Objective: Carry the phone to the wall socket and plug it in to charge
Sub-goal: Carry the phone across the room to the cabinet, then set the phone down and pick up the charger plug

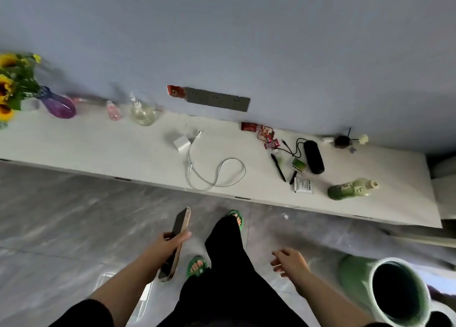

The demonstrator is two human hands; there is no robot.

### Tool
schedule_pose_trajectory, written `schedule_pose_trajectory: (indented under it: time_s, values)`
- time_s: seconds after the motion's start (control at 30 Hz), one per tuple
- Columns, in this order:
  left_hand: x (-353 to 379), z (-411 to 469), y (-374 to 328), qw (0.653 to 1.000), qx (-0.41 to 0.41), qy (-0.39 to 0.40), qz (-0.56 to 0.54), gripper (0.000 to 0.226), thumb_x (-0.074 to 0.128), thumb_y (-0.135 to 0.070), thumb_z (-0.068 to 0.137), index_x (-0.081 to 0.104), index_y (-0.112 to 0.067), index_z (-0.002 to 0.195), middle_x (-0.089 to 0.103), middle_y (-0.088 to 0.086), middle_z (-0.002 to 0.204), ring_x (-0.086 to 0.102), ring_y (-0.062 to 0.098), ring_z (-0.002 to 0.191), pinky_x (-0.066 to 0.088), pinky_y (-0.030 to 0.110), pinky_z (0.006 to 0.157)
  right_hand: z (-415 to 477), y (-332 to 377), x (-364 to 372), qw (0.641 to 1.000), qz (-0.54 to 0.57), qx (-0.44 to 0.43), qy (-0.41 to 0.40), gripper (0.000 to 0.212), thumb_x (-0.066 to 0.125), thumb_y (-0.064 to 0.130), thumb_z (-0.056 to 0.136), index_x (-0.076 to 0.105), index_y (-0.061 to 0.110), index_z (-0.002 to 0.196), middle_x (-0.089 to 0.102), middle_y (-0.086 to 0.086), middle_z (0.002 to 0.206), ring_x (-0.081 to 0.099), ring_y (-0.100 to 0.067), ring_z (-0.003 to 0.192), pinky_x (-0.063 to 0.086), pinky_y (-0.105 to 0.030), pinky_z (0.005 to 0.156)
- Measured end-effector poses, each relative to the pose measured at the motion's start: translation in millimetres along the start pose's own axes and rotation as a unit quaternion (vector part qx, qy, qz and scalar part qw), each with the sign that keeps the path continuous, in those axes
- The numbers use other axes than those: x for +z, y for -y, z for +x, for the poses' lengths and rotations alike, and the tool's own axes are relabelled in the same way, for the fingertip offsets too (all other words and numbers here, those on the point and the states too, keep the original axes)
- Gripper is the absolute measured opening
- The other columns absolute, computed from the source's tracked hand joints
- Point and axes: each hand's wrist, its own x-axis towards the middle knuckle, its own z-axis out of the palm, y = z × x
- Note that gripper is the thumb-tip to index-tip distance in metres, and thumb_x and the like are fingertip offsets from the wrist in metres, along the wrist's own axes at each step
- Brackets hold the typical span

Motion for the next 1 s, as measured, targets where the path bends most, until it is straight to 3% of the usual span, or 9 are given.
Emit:
schedule_pose_trajectory:
  time_s: [0.17, 0.33, 0.4, 0.5, 0.57, 0.63, 0.73, 0.87, 1.0]
  values:
    - [-5, 51, -62, 1.0, 0.003, -0.015, -0.005, 0.049, 0.076, -0.054, 0.063, 0.058, -0.01, 0.073, 0.05, 0.007, 0.06, 0.046, 0.016, 0.047, 0.034, 0.027, 0.051, 50, 80, -4, 0.999, -0.017, -0.016, 0.028, 0.02, 0.051, 0.016, 0.095, 0.066, 0.003, 0.096, 0.067, -0.008, 0.074, 0.059, -0.018, 0.059, 0.042, -0.026, 0.056]
    - [-4, 114, -106, 0.999, -0.006, -0.043, 0.014, 0.042, 0.078, -0.046, 0.072, 0.059, -0.009, 0.071, 0.05, -0.004, 0.037, 0.052, 0.009, 0.034, 0.039, 0.02, 0.038, 112, 160, 10, 0.995, -0.08, -0.053, 0.026, 0.021, 0.049, 0.021, 0.092, 0.065, 0.007, 0.093, 0.072, -0.014, 0.088, 0.063, -0.021, 0.071, 0.052, -0.034, 0.076]
    - [-1, 138, -122, 0.999, -0.007, -0.042, 0.02, 0.039, 0.078, -0.043, 0.073, 0.06, -0.008, 0.073, 0.055, -0.002, 0.038, 0.057, 0.01, 0.035, 0.042, 0.019, 0.036, 137, 186, 21, 0.993, -0.098, -0.063, 0.026, 0.019, 0.05, 0.023, 0.09, 0.065, 0.01, 0.09, 0.074, -0.012, 0.09, 0.067, -0.024, 0.076, 0.054, -0.038, 0.083]
    - [5, 177, -139, 0.997, -0.003, -0.077, 0.03, 0.038, 0.079, -0.044, 0.07, 0.062, -0.011, 0.076, 0.06, 0.0, 0.05, 0.061, 0.018, 0.048, 0.045, 0.025, 0.048, 176, 213, 40, 0.989, -0.123, -0.071, 0.029, 0.017, 0.049, 0.025, 0.088, 0.064, 0.016, 0.087, 0.072, -0.007, 0.092, 0.064, -0.02, 0.074, 0.051, -0.03, 0.071]
    - [11, 203, -148, 0.994, -0.01, -0.101, 0.047, 0.045, 0.079, -0.044, 0.067, 0.06, -0.011, 0.089, 0.065, 0.006, 0.066, 0.065, 0.023, 0.06, 0.046, 0.027, 0.053, 204, 225, 51, 0.984, -0.16, -0.08, 0.012, 0.02, 0.047, 0.026, 0.089, 0.063, 0.019, 0.097, 0.067, -0.006, 0.103, 0.062, -0.017, 0.082, 0.048, -0.028, 0.07]
    - [21, 230, -157, 0.993, 0.001, -0.098, 0.072, 0.048, 0.079, -0.04, 0.065, 0.058, -0.008, 0.095, 0.064, 0.008, 0.07, 0.064, 0.024, 0.06, 0.047, 0.028, 0.054, 234, 227, 58, 0.974, -0.205, -0.086, -0.033, 0.036, 0.05, 0.028, 0.09, 0.055, 0.019, 0.125, 0.056, -0.007, 0.128, 0.054, -0.024, 0.115, 0.044, -0.034, 0.092]
    - [40, 270, -171, 0.988, 0.03, -0.098, 0.118, 0.052, 0.078, -0.037, 0.063, 0.053, -0.01, 0.1, 0.064, 0.009, 0.081, 0.067, 0.027, 0.07, 0.055, 0.035, 0.065, 271, 221, 64, 0.962, -0.248, -0.077, -0.082, 0.076, 0.055, 0.039, 0.088, 0.016, 0.022, 0.151, 0.015, -0.005, 0.161, 0.017, -0.025, 0.146, 0.022, -0.043, 0.115]
    - [70, 318, -188, 0.97, 0.066, -0.137, 0.188, 0.066, 0.075, -0.044, 0.063, 0.049, -0.011, 0.113, 0.062, 0.01, 0.103, 0.063, 0.033, 0.094, 0.055, 0.047, 0.083, 309, 210, 71, 0.957, -0.263, -0.057, -0.107, 0.124, 0.064, 0.068, 0.07, -0.023, 0.025, 0.148, -0.031, -0.001, 0.157, -0.022, -0.021, 0.147, -0.009, -0.048, 0.118]
    - [99, 352, -199, 0.932, 0.142, -0.202, 0.266, 0.077, 0.075, -0.042, 0.066, 0.041, -0.008, 0.126, 0.046, 0.014, 0.129, 0.043, 0.037, 0.118, 0.043, 0.046, 0.091, 327, 206, 84, 0.968, -0.227, -0.026, -0.104, 0.147, 0.057, 0.089, 0.044, -0.041, 0.029, 0.136, -0.052, 0.002, 0.142, -0.039, -0.018, 0.137, -0.017, -0.058, 0.111]
